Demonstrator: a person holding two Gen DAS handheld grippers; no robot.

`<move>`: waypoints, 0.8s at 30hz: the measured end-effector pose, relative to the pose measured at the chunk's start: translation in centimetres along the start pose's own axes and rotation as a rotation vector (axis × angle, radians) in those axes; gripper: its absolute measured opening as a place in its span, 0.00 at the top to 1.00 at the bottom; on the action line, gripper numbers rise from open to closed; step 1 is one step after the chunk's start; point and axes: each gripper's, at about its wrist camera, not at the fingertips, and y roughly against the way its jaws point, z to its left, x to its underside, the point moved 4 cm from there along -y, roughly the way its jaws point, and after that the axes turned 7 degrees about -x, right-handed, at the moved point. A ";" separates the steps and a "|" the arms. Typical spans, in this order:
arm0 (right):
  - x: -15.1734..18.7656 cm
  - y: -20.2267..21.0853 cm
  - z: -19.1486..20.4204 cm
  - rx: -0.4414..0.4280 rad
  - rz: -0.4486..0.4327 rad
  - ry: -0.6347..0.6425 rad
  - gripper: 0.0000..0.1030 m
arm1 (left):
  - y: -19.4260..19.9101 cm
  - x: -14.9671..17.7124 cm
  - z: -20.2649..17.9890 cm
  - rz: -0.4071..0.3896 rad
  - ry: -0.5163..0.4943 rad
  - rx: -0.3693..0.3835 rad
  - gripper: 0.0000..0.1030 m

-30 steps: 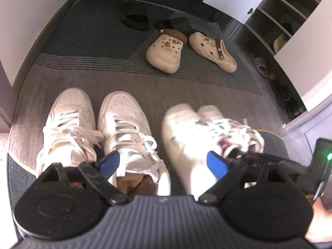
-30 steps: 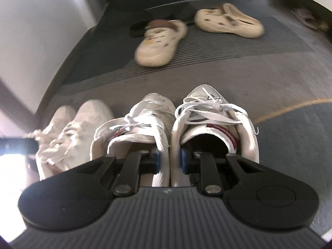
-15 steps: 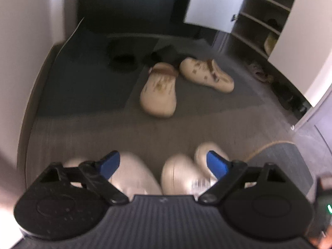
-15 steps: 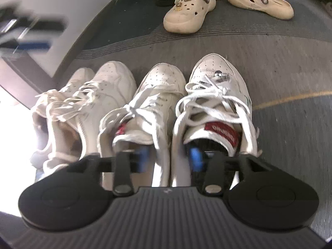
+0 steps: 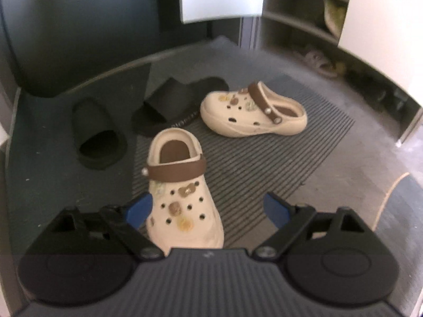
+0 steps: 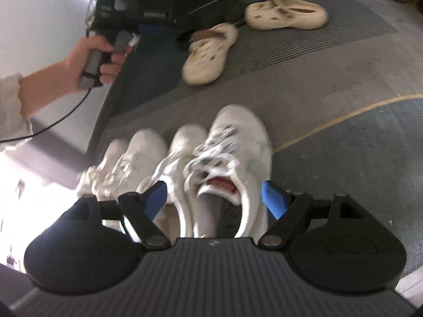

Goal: Organize scattered shoes
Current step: 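Set the red-label pair beside the other sneakers and open the right tool, then grasp a beige clog by its heel with the left tool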

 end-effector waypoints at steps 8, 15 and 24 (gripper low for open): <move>-2.3 0.3 -3.2 0.020 -0.048 -0.077 0.22 | -7.0 -2.1 -3.1 0.094 -0.124 -0.049 0.13; -4.1 -1.4 -4.4 -0.002 -0.036 -0.082 0.22 | -11.7 -3.7 -2.3 0.203 -0.127 -0.046 0.22; -5.9 -2.6 -6.5 -0.009 -0.026 -0.121 0.22 | -16.5 -3.0 -2.8 0.387 -0.252 -0.101 0.28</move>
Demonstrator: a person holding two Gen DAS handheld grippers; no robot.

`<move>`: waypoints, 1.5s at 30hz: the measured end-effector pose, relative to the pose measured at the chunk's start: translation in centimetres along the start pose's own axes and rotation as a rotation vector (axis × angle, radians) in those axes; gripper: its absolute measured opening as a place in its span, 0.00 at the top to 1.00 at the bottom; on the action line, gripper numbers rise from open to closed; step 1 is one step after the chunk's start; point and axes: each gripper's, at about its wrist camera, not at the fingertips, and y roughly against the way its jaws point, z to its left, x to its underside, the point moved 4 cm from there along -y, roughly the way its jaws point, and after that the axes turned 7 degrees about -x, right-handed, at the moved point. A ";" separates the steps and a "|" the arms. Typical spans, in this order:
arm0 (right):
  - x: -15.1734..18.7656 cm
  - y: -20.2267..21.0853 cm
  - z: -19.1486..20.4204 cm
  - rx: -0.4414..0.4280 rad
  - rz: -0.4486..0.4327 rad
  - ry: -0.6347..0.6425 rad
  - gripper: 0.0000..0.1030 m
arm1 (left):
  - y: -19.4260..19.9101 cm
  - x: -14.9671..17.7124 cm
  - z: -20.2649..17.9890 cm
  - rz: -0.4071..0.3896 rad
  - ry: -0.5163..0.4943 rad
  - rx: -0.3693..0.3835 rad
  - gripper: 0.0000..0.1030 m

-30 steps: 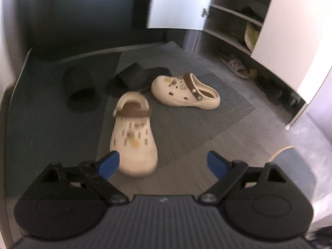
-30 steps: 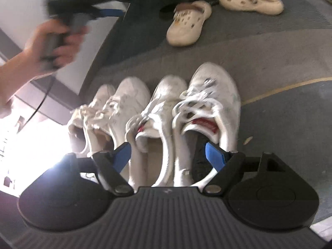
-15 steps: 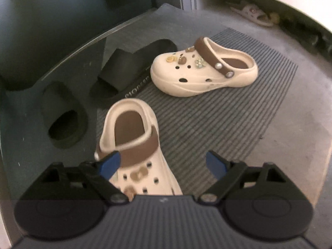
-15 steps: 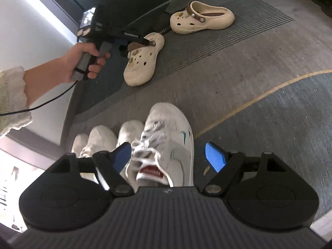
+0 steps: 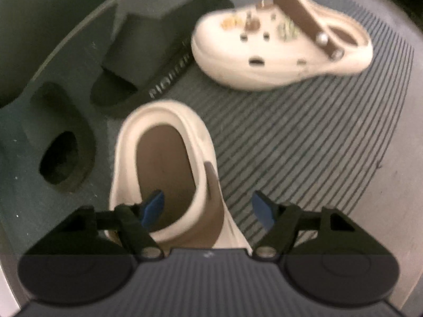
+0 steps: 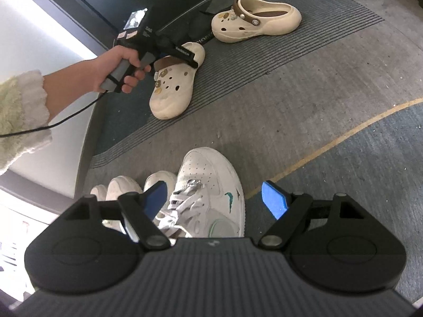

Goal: Organize scattered shoes
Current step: 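Grasp a beige clog by its heel with the left tool, then lift the beige clog with the left tool and carry it toward the right tool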

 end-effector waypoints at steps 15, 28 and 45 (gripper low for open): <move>-2.3 2.2 -0.3 -0.028 -0.126 -0.093 0.22 | 4.9 -0.6 -2.1 0.072 -0.001 0.073 0.84; -5.1 7.5 -5.5 0.068 -0.295 -0.196 0.22 | 13.2 -2.0 -15.9 0.052 -0.218 0.183 0.85; 0.6 15.0 -15.6 0.296 -0.308 -0.244 0.22 | 15.8 -1.8 -36.1 0.003 -0.477 0.212 0.89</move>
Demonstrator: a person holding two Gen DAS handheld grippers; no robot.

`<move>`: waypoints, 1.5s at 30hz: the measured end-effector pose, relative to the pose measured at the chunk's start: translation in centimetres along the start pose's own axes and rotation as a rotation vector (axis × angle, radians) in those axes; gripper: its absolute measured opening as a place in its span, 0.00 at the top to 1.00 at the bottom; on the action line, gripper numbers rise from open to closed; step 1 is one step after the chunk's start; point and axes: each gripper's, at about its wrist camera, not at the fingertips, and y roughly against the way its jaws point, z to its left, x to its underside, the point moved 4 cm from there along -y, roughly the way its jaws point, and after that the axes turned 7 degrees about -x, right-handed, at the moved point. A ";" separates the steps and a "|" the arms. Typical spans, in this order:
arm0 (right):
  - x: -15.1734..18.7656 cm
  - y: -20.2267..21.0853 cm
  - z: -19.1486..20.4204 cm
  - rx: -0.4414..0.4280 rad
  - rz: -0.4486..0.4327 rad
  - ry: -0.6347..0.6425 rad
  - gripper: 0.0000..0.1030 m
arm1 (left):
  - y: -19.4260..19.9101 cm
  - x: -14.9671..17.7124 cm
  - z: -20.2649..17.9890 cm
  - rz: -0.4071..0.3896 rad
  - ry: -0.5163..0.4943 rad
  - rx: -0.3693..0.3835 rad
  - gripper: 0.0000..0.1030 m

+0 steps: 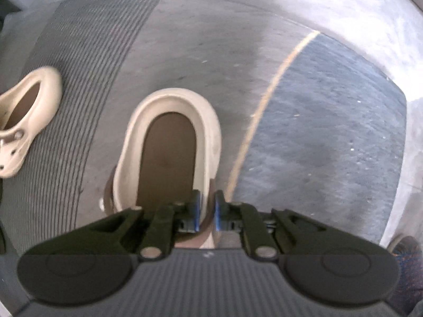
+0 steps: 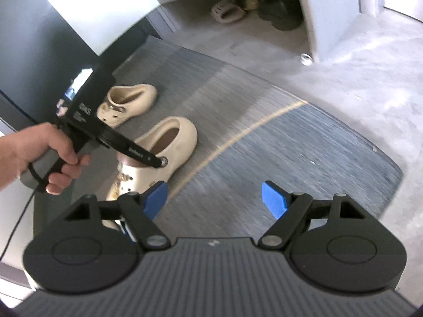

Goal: Organize scattered shoes
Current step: 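Lift the beige clog with the left tool and carry it toward the right tool, then grasp the clog's brown strap with the right tool while the left tool releases it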

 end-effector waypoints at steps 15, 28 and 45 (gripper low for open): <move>0.8 -0.9 1.4 -0.110 -0.006 0.261 0.22 | 2.9 2.9 3.3 -0.227 0.290 0.044 0.23; 0.3 -9.9 11.7 -0.281 0.208 1.115 0.22 | 12.3 19.2 10.6 -0.471 0.515 -0.002 0.16; 2.0 -21.6 15.6 -0.243 0.697 1.848 0.51 | 10.2 29.3 12.5 -0.468 0.677 0.110 0.15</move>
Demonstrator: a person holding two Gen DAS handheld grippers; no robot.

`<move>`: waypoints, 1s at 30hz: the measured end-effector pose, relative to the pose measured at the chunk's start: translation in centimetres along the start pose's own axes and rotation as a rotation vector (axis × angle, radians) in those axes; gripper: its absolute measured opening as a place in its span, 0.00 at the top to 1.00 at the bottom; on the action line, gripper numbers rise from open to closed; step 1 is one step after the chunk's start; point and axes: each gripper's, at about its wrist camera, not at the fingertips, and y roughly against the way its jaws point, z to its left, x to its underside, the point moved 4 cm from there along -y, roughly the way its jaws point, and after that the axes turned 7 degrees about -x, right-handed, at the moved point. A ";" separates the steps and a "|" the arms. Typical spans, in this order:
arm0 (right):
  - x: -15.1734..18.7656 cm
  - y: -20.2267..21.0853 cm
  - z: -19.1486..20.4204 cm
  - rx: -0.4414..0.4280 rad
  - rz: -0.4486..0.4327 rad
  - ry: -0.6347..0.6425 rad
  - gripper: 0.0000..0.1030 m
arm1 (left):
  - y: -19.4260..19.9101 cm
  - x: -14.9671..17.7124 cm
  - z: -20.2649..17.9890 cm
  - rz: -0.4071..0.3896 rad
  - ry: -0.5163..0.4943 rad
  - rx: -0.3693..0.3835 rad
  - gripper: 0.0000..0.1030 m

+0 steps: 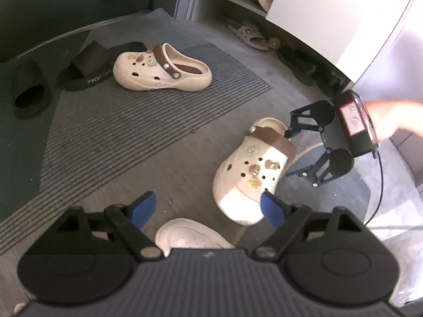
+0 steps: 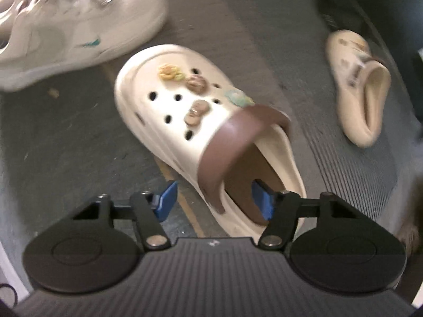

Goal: Organize scattered shoes
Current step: 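Grasp the clog's brown strap with the right tool while the left tool releases it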

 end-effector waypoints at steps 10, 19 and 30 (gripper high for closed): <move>0.2 -0.6 0.1 -0.102 -0.026 -0.119 0.74 | -0.4 0.2 -0.6 0.011 0.033 0.044 0.15; 5.0 4.4 5.0 0.008 -0.295 -0.597 0.85 | 0.7 0.6 -2.3 -0.005 0.002 0.065 0.15; 10.9 6.6 14.4 0.200 -0.358 -1.263 0.85 | 0.3 0.8 -4.5 0.009 -0.011 0.088 0.15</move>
